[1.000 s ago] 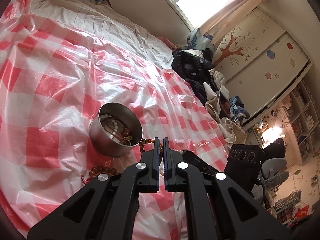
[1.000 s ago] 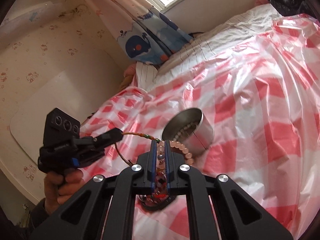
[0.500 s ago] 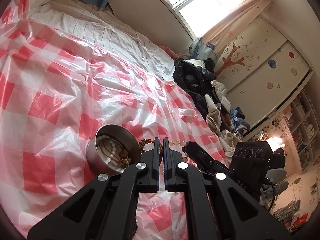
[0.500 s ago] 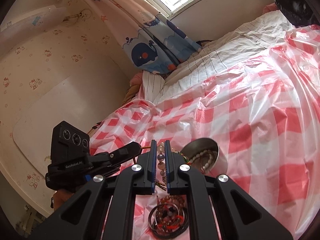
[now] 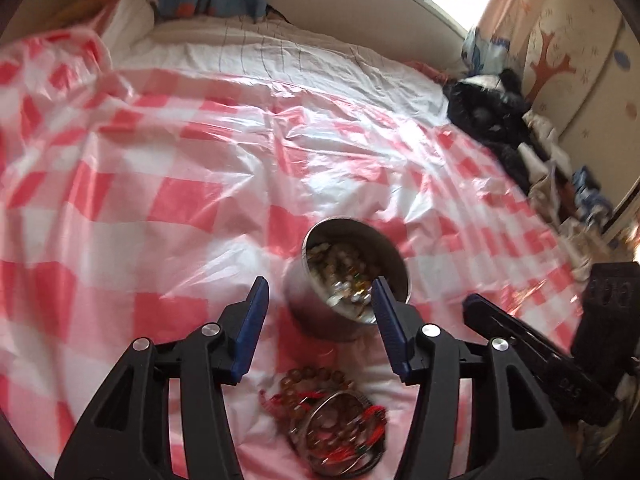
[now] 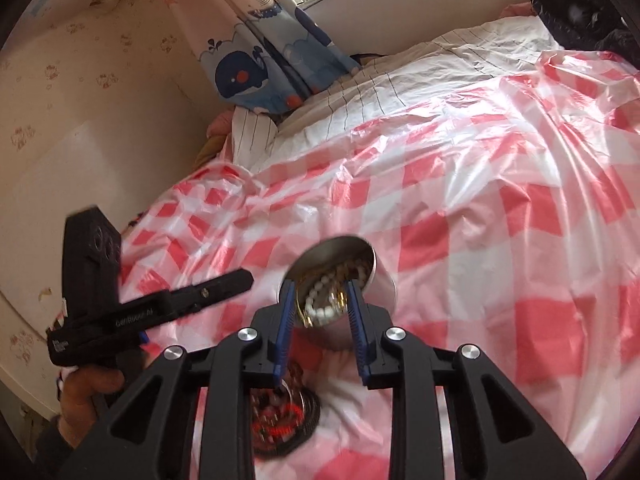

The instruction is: Organize jewelry

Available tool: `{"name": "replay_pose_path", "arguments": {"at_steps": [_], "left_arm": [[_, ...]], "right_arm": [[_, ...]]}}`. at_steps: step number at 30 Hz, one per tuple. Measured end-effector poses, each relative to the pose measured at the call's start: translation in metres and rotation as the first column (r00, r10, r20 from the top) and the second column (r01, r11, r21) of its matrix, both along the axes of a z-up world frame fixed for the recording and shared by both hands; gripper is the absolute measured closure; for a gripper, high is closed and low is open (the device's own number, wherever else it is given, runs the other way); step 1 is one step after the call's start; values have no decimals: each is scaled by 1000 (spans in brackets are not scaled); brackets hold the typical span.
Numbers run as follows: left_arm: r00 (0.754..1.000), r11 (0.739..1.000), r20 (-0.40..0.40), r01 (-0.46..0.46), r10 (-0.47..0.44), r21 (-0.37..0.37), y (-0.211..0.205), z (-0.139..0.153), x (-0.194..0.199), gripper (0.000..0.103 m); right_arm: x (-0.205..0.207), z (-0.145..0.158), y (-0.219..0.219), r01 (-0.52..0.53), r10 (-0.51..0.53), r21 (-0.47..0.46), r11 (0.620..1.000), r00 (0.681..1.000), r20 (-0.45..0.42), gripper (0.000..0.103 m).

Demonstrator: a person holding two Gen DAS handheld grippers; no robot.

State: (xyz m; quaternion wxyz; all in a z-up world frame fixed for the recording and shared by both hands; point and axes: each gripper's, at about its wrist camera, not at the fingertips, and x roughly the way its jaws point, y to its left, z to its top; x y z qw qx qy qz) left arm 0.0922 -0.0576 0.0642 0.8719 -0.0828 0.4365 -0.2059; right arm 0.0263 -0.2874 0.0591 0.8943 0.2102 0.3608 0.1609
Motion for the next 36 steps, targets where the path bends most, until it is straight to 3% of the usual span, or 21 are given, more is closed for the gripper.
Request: {"name": "replay_pose_path", "arguments": {"at_steps": [13, 24, 36], "left_arm": [[989, 966, 144, -7, -31, 259, 0, 10, -71, 45], [981, 942, 188, -28, -38, 334, 6, 12, -91, 37], [982, 936, 187, -33, -35, 351, 9, 10, -93, 33]], "right_arm": [[-46, -15, 13, -14, 13, -32, 999, 999, -29, 69], [-59, -8, 26, -23, 22, -66, 998, 999, -25, 64], [-63, -9, 30, -28, 25, -82, 996, 999, -35, 64]]}}
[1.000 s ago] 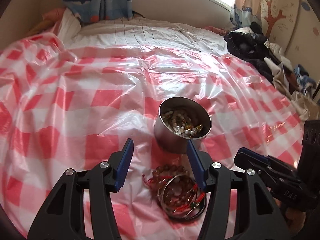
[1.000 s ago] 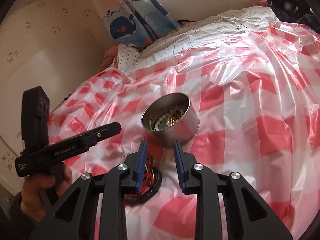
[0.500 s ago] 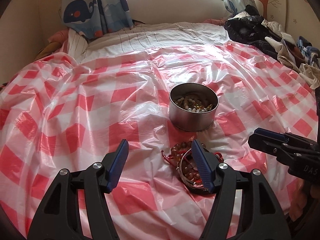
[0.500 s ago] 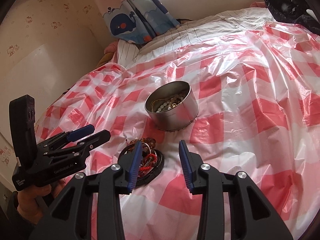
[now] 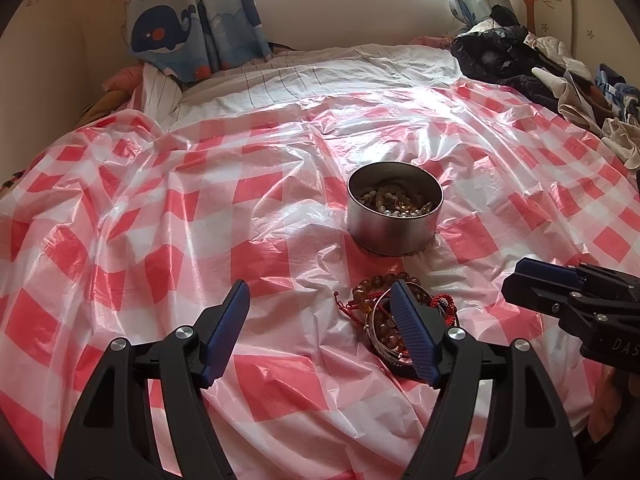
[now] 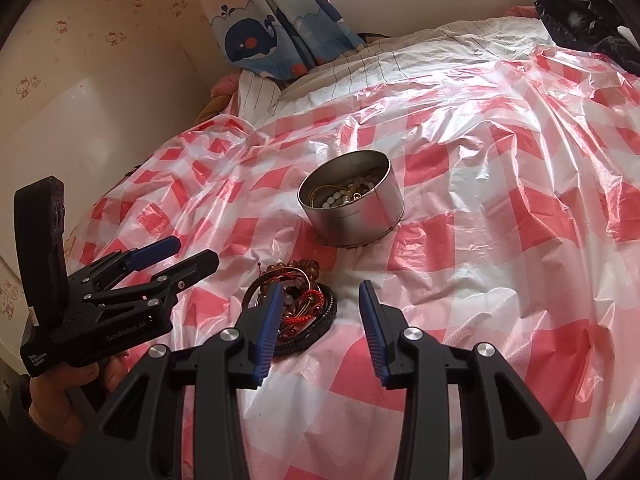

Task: Organize jewelry
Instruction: 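Move both open grippers toward the remaining red bracelet pile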

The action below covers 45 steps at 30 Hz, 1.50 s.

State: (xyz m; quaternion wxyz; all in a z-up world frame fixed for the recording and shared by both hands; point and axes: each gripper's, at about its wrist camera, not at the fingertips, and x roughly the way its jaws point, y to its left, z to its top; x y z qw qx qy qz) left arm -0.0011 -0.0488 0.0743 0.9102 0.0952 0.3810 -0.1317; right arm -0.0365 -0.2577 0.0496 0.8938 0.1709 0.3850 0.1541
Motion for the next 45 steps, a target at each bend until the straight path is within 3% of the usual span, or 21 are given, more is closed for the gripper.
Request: {"name": "replay_pose_path", "arguments": {"at_steps": [10, 13, 16, 18, 25, 32, 40, 45], "left_arm": [[999, 1000, -35, 7, -5, 29, -6, -12, 7, 27], [992, 995, -129, -11, -3, -101, 8, -18, 16, 27], [983, 972, -186, -55, 13, -227, 25, -23, 23, 27], [982, 967, -190, -71, 25, -243, 28, -26, 23, 27], [987, 989, -161, -23, 0, -143, 7, -37, 24, 27], [990, 993, -144, -11, -6, -118, -3, -54, 34, 29], [999, 1000, -42, 16, -16, -14, -19, -44, 31, 29], [998, 998, -32, 54, -52, 43, -34, -47, 30, 29]], "right_arm": [[1, -5, 0, -1, 1, -3, 1000, 1000, -21, 63], [3, -9, 1, 1, -2, -21, 1000, 999, -38, 63], [5, -14, 0, 8, -10, -42, 999, 998, -62, 63], [6, -18, 0, 10, -14, -50, 999, 997, -76, 63], [8, -26, 10, -19, 10, -84, 996, 995, -103, 63], [10, -31, 15, -31, 20, -95, 995, 993, -115, 63], [13, -33, 22, -38, 22, -142, 989, 994, -111, 61], [12, -32, 29, -50, 30, -199, 979, 994, -103, 60]]}}
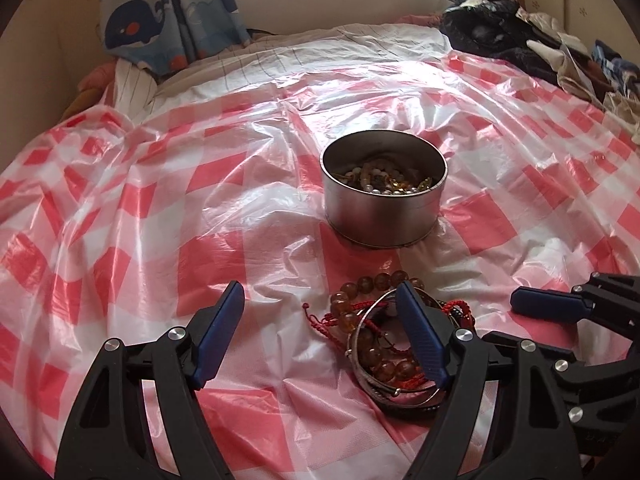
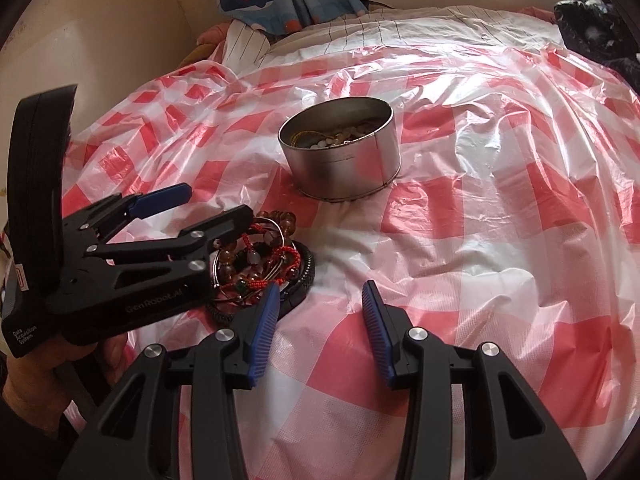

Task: Organize jewelry
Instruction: 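Move both open grippers toward the remaining red bracelet pile, then grasp the red-cord bracelet from the pile with the left gripper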

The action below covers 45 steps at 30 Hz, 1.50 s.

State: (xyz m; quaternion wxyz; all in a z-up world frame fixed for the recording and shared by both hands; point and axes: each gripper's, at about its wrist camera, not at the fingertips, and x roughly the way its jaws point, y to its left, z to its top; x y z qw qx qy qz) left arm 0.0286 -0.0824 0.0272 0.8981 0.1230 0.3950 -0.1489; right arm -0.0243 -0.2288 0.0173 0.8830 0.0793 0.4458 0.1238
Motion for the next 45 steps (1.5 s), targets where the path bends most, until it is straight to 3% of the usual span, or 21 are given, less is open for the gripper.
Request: {"name": "replay_pose_path", "arguments": {"at_steps": [6, 9, 13, 16, 18, 20, 23, 26, 29, 30, 33, 34, 39, 43, 45], "left_arm": [[1000, 999, 15, 23, -23, 49, -10, -3, -2, 29], [999, 998, -3, 35, -34, 55, -12, -7, -1, 37], [997, 995, -46, 67, -64, 68, -15, -12, 0, 77], [994, 996, -70, 87, -85, 29, -12, -8, -1, 93], [989, 990, -121, 74, -89, -122, 3, 0, 3, 93], [986, 973, -143, 53, -87, -224, 18, 6, 4, 93], [977, 918, -188, 15, -97, -395, 43, 10, 6, 93], [979, 922, -195, -14, -67, -387, 52, 10, 6, 93], [969, 872, -232, -40, -86, -489, 65, 7, 9, 93], [968, 867, -237, -46, -84, -497, 67, 8, 9, 93], [973, 944, -231, -95, 20, -317, 66, 2, 10, 92], [971, 949, -236, -117, 47, -293, 69, -1, 11, 92], [964, 926, -241, -187, 110, -328, 98, 4, 12, 91], [949, 884, -300, -217, 92, -415, 114, -3, 16, 80], [948, 876, -312, -207, 70, -435, 112, -5, 15, 75]], "right_arm": [[-1, 1, 5, -6, 7, -67, 998, 1000, 13, 60], [-2, 2, 8, -9, 11, -88, 996, 1000, 19, 58], [-2, 2, 9, -10, 12, -101, 995, 1000, 23, 55], [0, 0, 5, -3, 4, -95, 995, 1000, 8, 55], [1, -1, 2, 3, -3, -81, 997, 1000, 2, 55], [2, -1, -2, 12, -12, -59, 998, 1000, -4, 55], [2, -2, -5, 20, -20, -33, 999, 1000, -12, 55], [2, -2, -4, 22, -22, -37, 999, 1000, -12, 55], [2, -2, -5, 23, -23, -31, 999, 1000, -12, 55], [2, -2, -4, 23, -23, -31, 999, 1000, -12, 55], [2, -1, -4, 21, -21, -35, 999, 1000, -12, 55], [2, -2, -4, 21, -21, -34, 999, 1000, -12, 55], [2, -2, -4, 22, -22, -31, 999, 1000, -10, 55], [0, 4, -1, 17, -17, -3, 1000, 1000, 20, 55], [-1, 8, 3, 10, -10, 0, 1000, 999, 40, 55]]}}
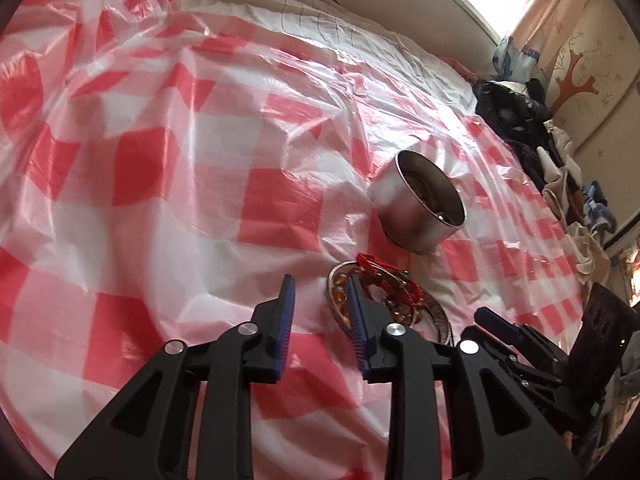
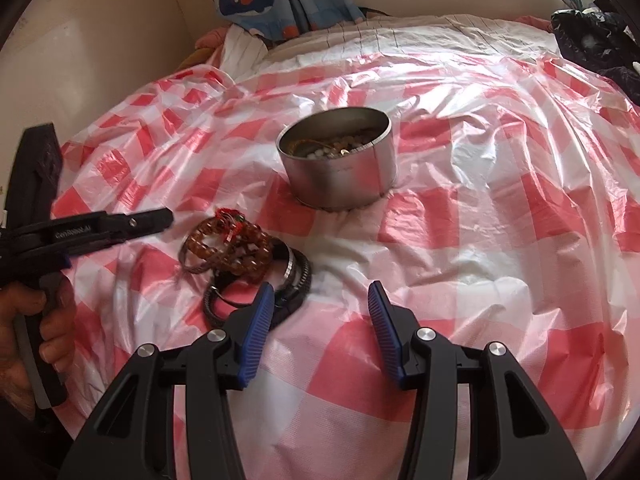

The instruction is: Organize jewelry

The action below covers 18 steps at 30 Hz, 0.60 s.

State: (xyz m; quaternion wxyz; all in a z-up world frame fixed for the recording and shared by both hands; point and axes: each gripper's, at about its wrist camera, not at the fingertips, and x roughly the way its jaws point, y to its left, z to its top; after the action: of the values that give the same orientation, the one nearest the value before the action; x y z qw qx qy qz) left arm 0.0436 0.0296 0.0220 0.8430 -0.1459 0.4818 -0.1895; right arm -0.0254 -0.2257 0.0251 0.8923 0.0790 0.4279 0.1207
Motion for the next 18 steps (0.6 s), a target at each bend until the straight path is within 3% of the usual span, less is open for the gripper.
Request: {"name": "replay_pose_path", "arguments": {"at_steps": [2, 7, 8, 10, 11, 18], "left_arm": [[1000, 1000, 4, 24, -24, 5, -8, -1, -2, 70], [1000, 999, -2, 27, -27, 25, -23, -15, 6, 71], [1000, 999, 4, 30, -30, 30, -26, -16, 8, 85], [999, 998, 16, 44, -45, 46, -31, -15, 8, 94], [998, 998, 22, 52, -53, 27, -32, -10, 7, 99], [991, 973, 96, 111, -93, -203, -11, 26, -8, 99]], "right_arm": [[1, 0, 4, -6, 6, 5, 1000, 1000, 1, 55], [4, -3, 11, -22, 22, 4, 1000, 1000, -5, 55], [5, -3, 13, -25, 25, 2, 1000, 1000, -6, 55], [5, -4, 12, -24, 24, 2, 1000, 1000, -4, 55], [5, -4, 11, -21, 21, 2, 1000, 1000, -1, 55], [10, 2, 9, -11, 10, 28, 1000, 999, 36, 55]]}}
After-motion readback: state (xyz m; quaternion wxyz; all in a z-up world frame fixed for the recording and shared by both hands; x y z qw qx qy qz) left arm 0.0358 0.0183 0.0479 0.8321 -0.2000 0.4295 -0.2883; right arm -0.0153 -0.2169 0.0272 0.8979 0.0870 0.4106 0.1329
